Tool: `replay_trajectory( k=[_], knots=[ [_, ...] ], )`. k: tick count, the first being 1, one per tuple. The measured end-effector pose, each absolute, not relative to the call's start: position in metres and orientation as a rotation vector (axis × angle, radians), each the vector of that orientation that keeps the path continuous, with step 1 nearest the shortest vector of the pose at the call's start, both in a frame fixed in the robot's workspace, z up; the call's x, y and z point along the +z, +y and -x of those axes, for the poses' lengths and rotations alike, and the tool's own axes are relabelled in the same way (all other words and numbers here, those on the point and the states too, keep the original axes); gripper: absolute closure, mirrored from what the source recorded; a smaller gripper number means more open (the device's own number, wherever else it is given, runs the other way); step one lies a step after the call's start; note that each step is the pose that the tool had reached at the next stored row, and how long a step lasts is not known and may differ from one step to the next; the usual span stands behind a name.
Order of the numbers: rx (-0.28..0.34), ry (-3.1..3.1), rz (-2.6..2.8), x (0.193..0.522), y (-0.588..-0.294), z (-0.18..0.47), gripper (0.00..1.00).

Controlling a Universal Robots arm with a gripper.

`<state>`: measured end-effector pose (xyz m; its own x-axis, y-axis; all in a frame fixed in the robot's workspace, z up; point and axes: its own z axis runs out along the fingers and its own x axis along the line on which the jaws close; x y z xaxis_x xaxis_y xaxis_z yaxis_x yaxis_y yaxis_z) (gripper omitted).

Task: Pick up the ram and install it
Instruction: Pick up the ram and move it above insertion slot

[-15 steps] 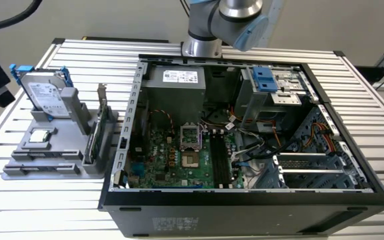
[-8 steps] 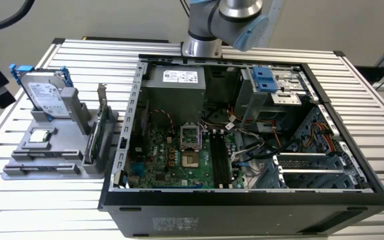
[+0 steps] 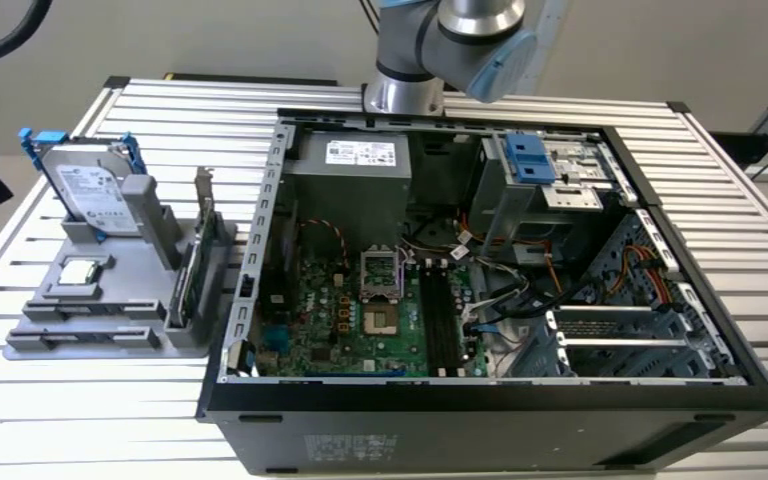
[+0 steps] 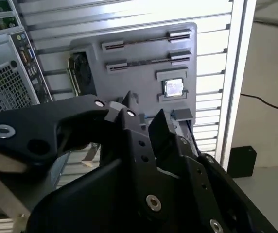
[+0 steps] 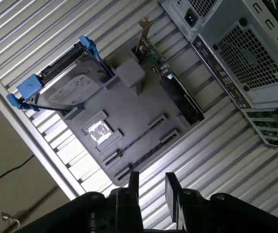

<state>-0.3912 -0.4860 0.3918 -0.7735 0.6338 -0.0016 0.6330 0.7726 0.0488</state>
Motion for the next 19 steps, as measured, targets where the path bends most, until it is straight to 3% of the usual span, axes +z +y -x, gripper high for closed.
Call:
replay_trajectory(
  k=[5,6,19],
  knots=[
    [0.070,2.923,-1.097,0.3917,-0.4860,0.3912,1.00],
    [0.070,2.920,-1.106,0.3916,-0.4860,0.3912,0.00],
    [0.069,2.870,-1.223,0.3915,-0.4860,0.3914,0.00]
  ],
)
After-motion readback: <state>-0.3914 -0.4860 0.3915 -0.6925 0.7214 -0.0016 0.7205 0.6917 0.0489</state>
